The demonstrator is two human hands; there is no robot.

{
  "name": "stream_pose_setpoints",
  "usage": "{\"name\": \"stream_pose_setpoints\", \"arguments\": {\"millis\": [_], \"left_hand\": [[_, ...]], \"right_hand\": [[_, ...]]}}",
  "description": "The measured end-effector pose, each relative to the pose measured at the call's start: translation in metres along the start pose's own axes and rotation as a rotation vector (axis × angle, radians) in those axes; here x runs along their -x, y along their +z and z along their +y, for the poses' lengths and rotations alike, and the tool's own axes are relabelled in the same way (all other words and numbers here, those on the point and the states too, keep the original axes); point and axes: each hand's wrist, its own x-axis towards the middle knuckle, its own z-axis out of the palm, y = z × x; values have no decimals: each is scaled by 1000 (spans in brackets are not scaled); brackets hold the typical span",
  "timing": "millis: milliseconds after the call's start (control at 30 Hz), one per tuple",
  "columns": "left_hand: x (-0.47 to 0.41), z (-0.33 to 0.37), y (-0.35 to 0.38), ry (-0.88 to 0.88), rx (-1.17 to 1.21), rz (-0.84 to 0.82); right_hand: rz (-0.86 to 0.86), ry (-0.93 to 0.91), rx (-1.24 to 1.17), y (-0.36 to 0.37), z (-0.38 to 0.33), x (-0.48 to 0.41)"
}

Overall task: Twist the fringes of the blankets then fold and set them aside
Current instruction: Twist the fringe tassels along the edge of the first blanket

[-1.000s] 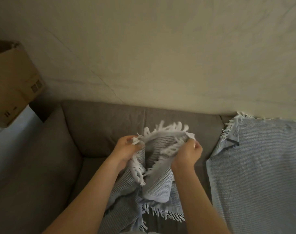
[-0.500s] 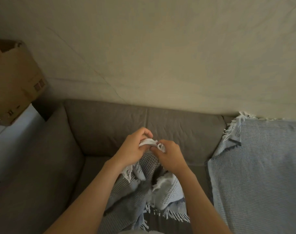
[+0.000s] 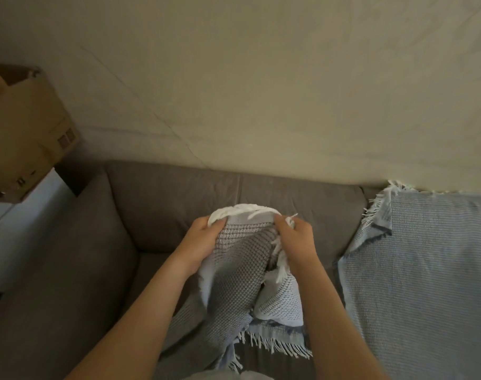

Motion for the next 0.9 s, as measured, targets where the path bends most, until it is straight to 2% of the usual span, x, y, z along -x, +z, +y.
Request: {"name": "stream_pose_setpoints", "arguments": {"millis": [100, 200, 267, 333, 400, 500, 600, 667, 767, 833, 900], "left_hand": [[3, 12, 13, -33, 121, 102], [-4, 8, 17, -53, 318, 444], [-2, 6, 19, -25, 346, 572], [4, 3, 24, 33, 227, 498], [10, -1, 30, 110, 53, 286], [16, -5, 36, 143, -134, -132], [11, -14, 37, 143, -254, -329], [9, -19, 35, 136, -314, -328], [4, -21, 32, 175, -362, -140], [3, -19, 33, 219, -384, 16], [3, -12, 36, 248, -392, 97]], "right_hand": [[-128, 99, 5, 0, 7, 5], [-29, 250, 46, -2, 6, 9], [41, 264, 65, -3, 3, 14], [-13, 195, -13, -4, 0, 18], [-139, 115, -72, -1, -7, 25], [-289, -66, 9, -2, -20, 31], [-427, -187, 40, -4, -28, 37], [-451, -217, 60, -6, -26, 37], [-390, -254, 116, -10, -18, 31], [-345, -262, 288, -9, -10, 26], [-307, -255, 480, -7, 0, 20]]}}
